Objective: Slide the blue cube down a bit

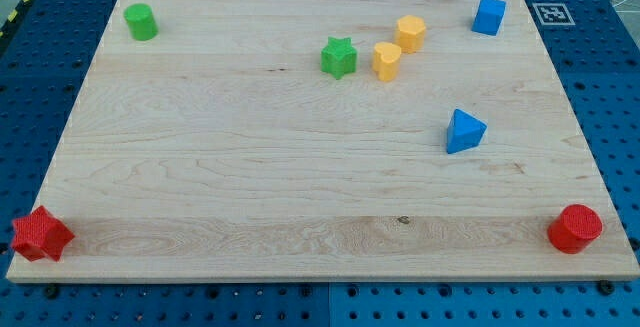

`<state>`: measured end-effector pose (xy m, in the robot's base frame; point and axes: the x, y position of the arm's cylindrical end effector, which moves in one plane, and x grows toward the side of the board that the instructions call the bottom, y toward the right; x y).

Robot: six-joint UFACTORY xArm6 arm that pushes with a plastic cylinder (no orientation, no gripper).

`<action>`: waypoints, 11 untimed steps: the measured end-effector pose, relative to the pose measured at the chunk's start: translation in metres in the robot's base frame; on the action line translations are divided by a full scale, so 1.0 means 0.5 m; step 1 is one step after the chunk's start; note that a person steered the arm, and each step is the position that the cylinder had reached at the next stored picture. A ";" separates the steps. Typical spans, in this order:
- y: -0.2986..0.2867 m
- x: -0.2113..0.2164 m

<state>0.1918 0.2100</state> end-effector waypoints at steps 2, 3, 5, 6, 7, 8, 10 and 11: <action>0.167 -0.001; 0.217 0.037; 0.238 0.094; 0.204 0.093; 0.063 0.096; 0.018 0.098; 0.010 0.135; 0.038 0.075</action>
